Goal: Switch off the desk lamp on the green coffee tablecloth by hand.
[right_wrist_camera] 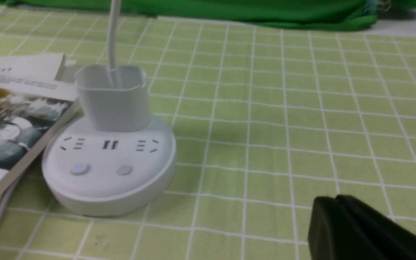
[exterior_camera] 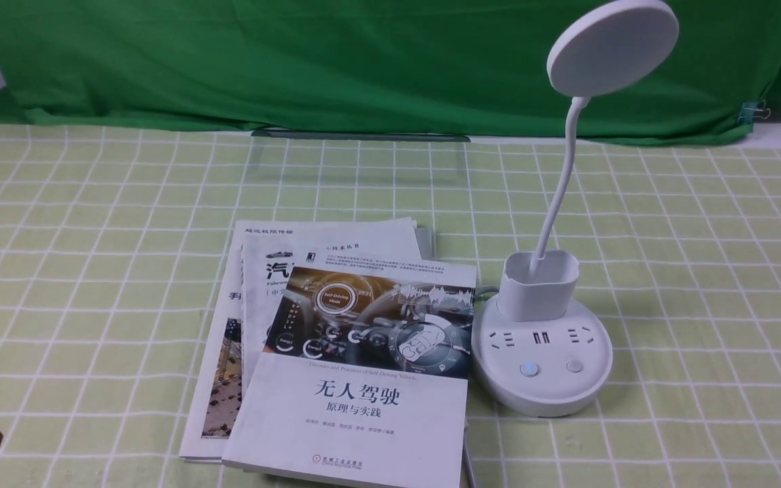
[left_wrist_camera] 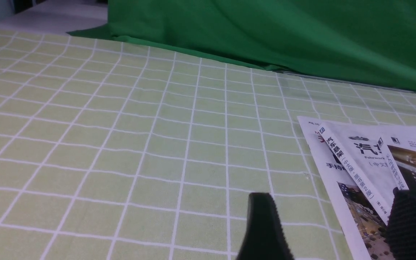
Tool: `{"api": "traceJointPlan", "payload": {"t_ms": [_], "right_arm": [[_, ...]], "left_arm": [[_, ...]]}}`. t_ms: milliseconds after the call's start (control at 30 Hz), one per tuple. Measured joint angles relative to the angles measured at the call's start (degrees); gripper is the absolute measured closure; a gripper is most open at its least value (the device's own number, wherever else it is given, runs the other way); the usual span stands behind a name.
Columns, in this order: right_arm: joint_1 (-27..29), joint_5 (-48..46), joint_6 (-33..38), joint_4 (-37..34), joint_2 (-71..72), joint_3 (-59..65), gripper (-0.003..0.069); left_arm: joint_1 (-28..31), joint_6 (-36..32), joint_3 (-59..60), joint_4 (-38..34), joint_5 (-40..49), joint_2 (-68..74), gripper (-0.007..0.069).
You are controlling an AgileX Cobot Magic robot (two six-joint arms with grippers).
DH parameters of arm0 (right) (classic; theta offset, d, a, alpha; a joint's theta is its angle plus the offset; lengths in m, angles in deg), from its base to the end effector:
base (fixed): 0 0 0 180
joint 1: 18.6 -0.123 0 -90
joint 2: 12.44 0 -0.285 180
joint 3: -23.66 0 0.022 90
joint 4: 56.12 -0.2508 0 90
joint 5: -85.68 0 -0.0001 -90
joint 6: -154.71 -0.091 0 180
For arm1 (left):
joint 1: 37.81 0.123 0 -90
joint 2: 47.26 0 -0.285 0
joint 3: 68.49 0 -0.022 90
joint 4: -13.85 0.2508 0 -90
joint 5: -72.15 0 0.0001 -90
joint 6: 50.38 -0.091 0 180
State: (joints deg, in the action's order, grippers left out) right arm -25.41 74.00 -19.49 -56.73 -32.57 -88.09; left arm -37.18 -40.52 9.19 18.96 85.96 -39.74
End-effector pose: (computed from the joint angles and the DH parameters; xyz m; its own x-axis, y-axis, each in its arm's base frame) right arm 0.0715 0.0087 0.2342 -0.1618 -0.1106 -0.9806 -0.1359 0.9867 -0.0889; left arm 0.0554 0.0026 0.1889 -0.1524 -0.0870 -0.9845 -0.0452 0.9957 -0.0810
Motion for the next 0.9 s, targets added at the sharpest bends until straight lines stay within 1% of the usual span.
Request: {"api": "traceJointPlan", "payload": {"t_ms": [133, 233, 433, 900], "right_arm": [[0.52, 1.65, 1.62, 0.14, 9.55, 7.79, 0.0618], [0.57, 0.94, 2.15, 0.18, 12.08, 9.15, 0.0618], [0.57, -2.44, 2.15, 0.18, 12.22, 9.49, 0.0618], [0.57, -2.46, 2.09, 0.08, 12.22, 9.49, 0.0601]], "left_arm": [[0.0, 0.0, 0.0, 0.0, 0.0, 0.0, 0.0214], [0.0, 0.0, 0.0, 0.0, -0.08, 0.0, 0.0214], [0.0, 0.0, 0.0, 0.0, 0.01, 0.05, 0.0214], [0.0, 0.0, 0.0, 0.0, 0.01, 0.05, 0.0214]]}}
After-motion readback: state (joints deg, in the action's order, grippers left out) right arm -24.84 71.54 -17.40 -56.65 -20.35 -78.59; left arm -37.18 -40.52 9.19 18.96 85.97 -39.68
